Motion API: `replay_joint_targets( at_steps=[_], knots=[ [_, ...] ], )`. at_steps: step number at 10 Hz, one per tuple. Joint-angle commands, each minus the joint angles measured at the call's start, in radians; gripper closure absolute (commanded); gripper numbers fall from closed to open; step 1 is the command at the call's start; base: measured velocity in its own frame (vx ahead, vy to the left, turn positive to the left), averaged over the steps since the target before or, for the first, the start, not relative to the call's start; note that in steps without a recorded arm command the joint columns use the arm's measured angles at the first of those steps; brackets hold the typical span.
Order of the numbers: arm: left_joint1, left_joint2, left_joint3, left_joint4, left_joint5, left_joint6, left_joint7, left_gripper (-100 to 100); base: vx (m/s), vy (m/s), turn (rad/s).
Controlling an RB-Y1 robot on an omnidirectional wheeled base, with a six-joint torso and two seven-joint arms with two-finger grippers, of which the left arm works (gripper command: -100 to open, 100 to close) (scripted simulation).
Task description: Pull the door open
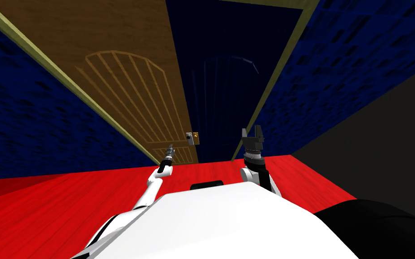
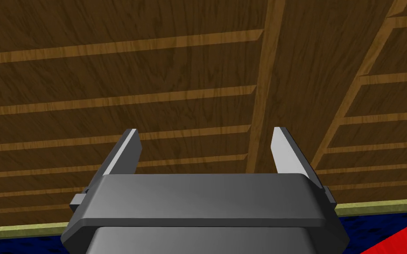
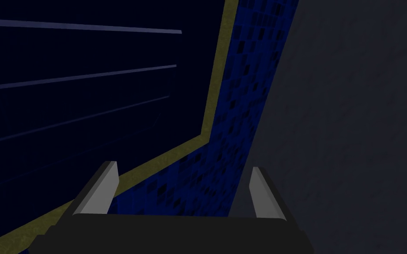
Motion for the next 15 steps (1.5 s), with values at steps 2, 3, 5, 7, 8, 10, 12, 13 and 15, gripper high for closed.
replay_joint_targets(
  at_steps=[2, 3, 5, 7, 8, 10, 12, 13, 15],
  knots=[
    [-0.025, -0.008, -0.014, 0.006, 0.002, -0.011, 0.008, -100, 0.197, -0.029, -0.161],
    [-0.035, -0.017, -0.023, 0.003, 0.001, -0.013, 0.009, -100, 0.221, -0.037, -0.221],
    [-0.058, -0.04, -0.045, -0.003, -0.003, -0.018, 0.011, -100, 0.2, -0.09, -0.164],
    [-0.047, -0.033, -0.038, -0.005, -0.002, -0.017, 0.011, 100, 0.039, -0.019, 0.0],
    [-0.047, -0.033, -0.038, -0.005, -0.002, -0.017, 0.011, 100, -0.026, 0.019, -0.001],
    [-0.047, -0.033, -0.038, -0.005, -0.002, -0.017, 0.011, 100, -0.026, 0.013, 0.0],
    [-0.047, -0.033, -0.038, -0.005, -0.002, -0.017, 0.011, 100, -0.008, 0.004, 0.01],
    [-0.028, -0.01, -0.019, 0.002, 0.003, -0.013, 0.013, -100, -0.117, 0.094, 0.209],
    [-0.023, -0.003, -0.016, 0.002, 0.004, -0.011, 0.015, -100, -0.166, 0.071, 0.073]
  ],
)
